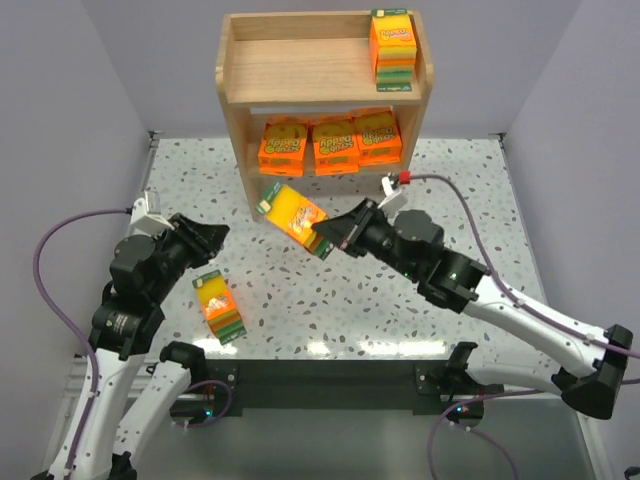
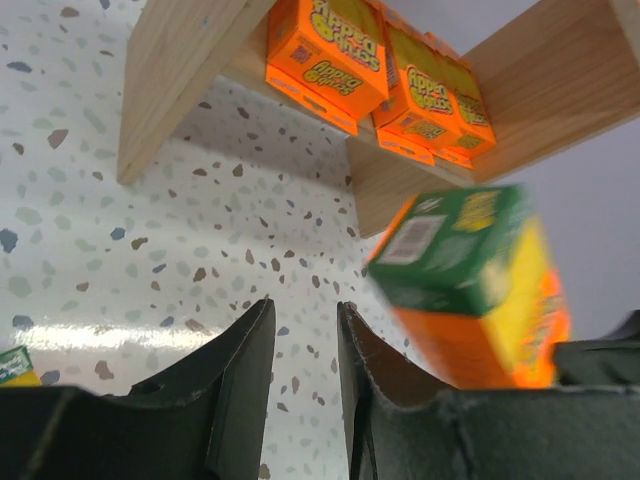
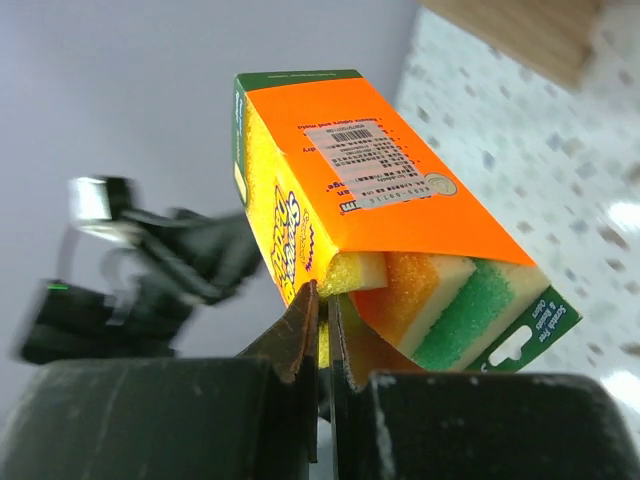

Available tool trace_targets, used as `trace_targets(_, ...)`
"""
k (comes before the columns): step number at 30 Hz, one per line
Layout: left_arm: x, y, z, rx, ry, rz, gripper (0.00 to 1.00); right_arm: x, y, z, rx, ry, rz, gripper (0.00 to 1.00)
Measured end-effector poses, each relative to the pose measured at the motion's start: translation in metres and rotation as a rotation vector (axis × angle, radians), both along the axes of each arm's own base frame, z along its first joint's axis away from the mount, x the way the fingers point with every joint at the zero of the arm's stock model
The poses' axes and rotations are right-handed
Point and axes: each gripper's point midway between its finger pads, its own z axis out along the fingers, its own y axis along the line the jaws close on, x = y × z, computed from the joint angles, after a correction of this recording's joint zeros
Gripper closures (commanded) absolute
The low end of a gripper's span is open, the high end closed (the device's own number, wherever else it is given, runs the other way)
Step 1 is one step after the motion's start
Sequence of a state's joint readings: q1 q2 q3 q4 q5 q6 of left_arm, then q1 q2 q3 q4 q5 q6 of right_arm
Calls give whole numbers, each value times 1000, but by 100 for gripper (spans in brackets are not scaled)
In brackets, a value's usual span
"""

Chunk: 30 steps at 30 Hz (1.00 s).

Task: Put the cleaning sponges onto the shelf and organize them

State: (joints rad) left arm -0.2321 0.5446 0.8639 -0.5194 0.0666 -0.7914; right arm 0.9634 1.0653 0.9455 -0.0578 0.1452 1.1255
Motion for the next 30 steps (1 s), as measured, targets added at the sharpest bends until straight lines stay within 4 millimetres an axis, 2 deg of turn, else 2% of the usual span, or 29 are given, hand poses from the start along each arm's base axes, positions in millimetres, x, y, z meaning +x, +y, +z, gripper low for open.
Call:
trace_targets(3,-1,3,-16,14,50,15,64,5,-10,86,95,-135,-30,100)
trace_targets(4,-2,3,-22,18,66,15,63,6,-14,108,119,-170,-42,100)
trace_targets(6,-3,3,-35,24,97,14,64,9,-28,167,183,-264,-94,100)
trace_targets(9,-7,3,-48,29,129,10,64,20,-52,228,252,-356,-222,100)
trace_targets(13,-11,3,-53,26,146,6,64,52,-75,266,279,-404,-416,100)
trace_targets(16,-14,3,-53,25,143,5,64,89,-77,284,271,-421,-521,100)
trace_targets(17,-15,4,-52,24,140,5,64,103,-71,290,271,-425,-539,100)
trace_targets(18,-16,4,-51,23,136,5,64,119,-69,288,261,-422,-560,100)
trace_targets(21,-17,4,-49,20,126,4,64,163,-58,271,225,-387,-600,100)
trace_targets(25,-20,5,-50,21,129,5,63,213,-49,222,154,-297,-655,100)
trace_targets(27,-22,5,-50,21,128,6,63,226,-46,209,152,-269,-674,100)
trace_targets(30,-22,6,-50,22,129,6,63,232,-48,214,179,-261,-696,100)
